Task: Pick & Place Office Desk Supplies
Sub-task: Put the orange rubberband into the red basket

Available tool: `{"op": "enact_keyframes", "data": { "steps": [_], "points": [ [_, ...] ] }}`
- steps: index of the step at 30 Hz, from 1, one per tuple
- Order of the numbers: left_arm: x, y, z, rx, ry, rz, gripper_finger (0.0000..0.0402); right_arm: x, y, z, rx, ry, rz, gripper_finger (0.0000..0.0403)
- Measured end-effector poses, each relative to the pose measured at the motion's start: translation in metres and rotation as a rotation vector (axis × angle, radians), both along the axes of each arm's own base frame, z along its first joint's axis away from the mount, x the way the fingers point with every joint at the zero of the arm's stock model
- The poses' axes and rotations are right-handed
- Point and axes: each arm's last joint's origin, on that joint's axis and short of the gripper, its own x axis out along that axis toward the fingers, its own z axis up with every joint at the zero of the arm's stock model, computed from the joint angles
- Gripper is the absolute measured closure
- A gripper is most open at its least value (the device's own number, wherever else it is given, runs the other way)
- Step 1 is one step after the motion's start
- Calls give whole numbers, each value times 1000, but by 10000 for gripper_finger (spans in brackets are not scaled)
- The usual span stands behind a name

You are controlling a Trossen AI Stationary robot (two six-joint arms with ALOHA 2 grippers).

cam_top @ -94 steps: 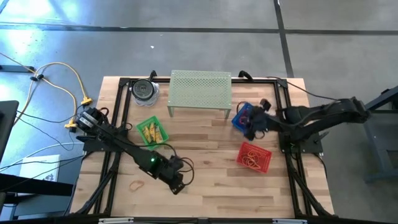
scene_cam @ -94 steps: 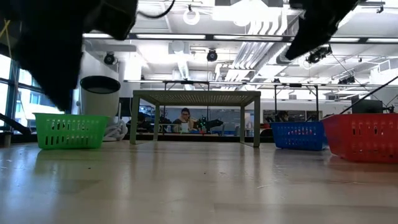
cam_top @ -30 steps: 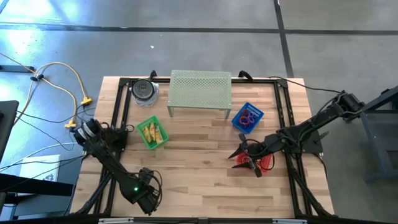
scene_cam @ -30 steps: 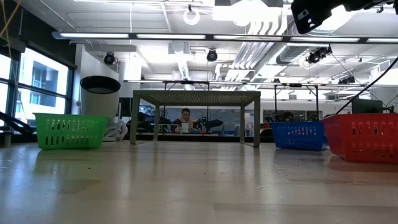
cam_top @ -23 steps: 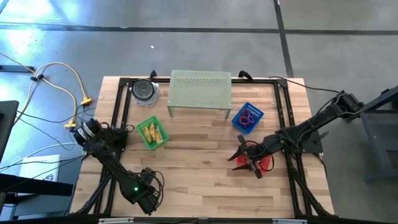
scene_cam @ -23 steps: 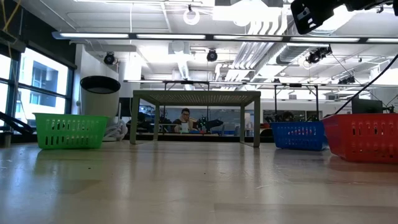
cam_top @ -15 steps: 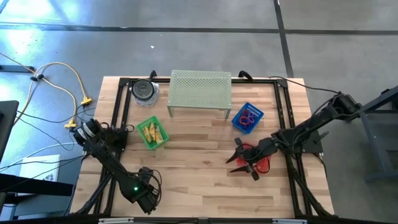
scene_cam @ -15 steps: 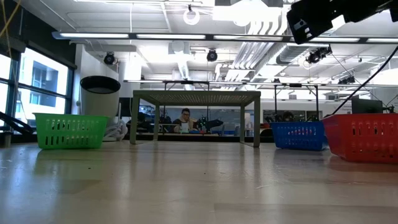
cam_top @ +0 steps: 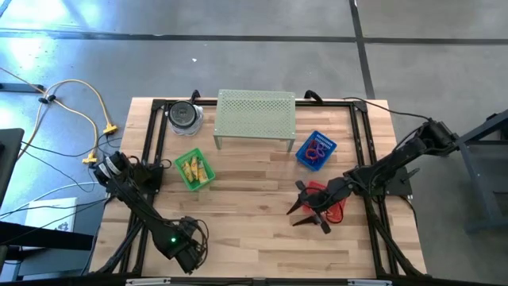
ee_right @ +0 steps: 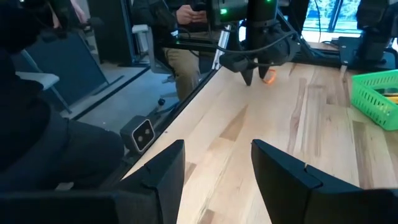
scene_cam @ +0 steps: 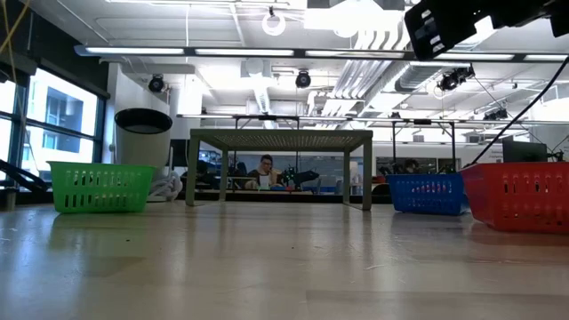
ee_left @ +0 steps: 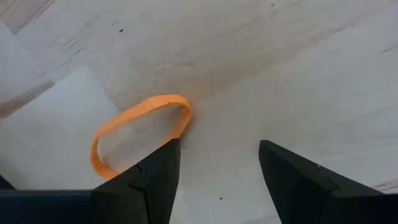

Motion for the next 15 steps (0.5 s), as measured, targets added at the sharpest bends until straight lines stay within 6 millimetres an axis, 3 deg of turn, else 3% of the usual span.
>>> {"op": "enact_keyframes", "data": {
  "steps": [6, 15],
  "points": [
    [-2, 5, 0, 27, 38, 11, 193, 0, 0, 1, 4, -8, -1, 229],
    [11, 16, 2, -11, 48, -53, 193, 0, 0, 1, -1, -10, -8, 229]
  ]
}}
